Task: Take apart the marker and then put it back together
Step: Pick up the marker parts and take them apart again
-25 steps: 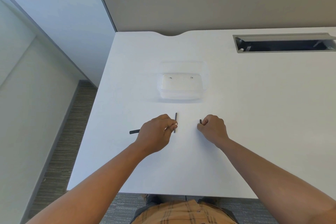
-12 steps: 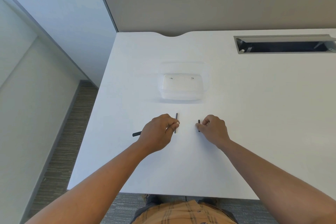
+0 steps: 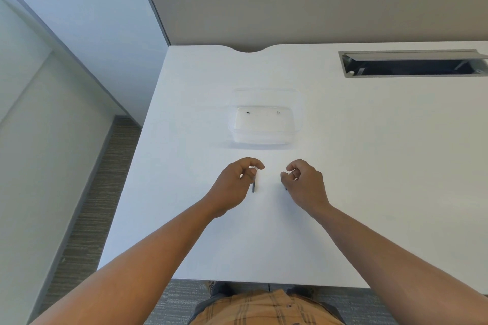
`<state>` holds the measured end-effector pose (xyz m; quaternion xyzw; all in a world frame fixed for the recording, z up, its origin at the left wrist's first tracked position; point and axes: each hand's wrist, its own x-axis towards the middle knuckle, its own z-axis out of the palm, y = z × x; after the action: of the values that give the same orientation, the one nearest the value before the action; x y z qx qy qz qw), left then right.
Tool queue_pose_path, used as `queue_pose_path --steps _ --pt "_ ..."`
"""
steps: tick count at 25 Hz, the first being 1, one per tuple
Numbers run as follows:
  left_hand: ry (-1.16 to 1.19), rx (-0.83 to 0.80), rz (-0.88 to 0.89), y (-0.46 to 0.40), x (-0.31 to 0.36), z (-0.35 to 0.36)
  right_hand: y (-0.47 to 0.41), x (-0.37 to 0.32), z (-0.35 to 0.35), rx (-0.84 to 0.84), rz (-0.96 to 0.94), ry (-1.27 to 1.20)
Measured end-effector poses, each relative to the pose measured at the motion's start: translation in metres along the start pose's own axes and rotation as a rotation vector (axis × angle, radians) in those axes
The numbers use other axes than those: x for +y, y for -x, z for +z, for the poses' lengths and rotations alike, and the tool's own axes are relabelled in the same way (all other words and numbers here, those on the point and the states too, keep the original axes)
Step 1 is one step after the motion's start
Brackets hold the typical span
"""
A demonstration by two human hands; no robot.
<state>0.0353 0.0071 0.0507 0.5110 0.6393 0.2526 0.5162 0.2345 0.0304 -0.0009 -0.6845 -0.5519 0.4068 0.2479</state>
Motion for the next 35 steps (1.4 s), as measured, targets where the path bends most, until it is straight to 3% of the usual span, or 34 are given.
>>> queue_pose_path --steps 6,9,11,14,19,26,32,35 --pt "0.761 0.103 -0.442 -0.015 0.013 0.005 0.02 -0.019 0.0 -0.254 -0.114 -0.147" --pt "0.936 0.209 -0.524 -0.023 0.012 0.011 0.032 -0.022 0.001 -0.343 -0.233 -0.181" --pt "0.966 0.227 -0.544 -0.024 0.009 0.017 0.038 -0.025 0.004 -0.336 -0.318 -0.221" --pt "0.989 0.216 -0.564 -0.022 0.004 0.026 0.039 -0.033 0.012 -0.185 -0.362 -0.269" --pt "0.997 0.074 -0.592 -0.015 0.001 0.036 0.032 -0.039 0.013 0.014 -0.425 -0.169" --pt "0.949 0.078 -0.598 -0.015 -0.006 0.036 0.026 -0.044 0.008 -0.056 -0.4 -0.145" --pt "1.01 0.108 -0.564 -0.013 -0.003 0.034 0.038 -0.045 0.01 -0.026 -0.567 -0.093" --pt "1.011 0.123 -0.575 -0.011 -0.003 0.039 0.037 -0.042 0.008 -0.04 -0.496 -0.077"
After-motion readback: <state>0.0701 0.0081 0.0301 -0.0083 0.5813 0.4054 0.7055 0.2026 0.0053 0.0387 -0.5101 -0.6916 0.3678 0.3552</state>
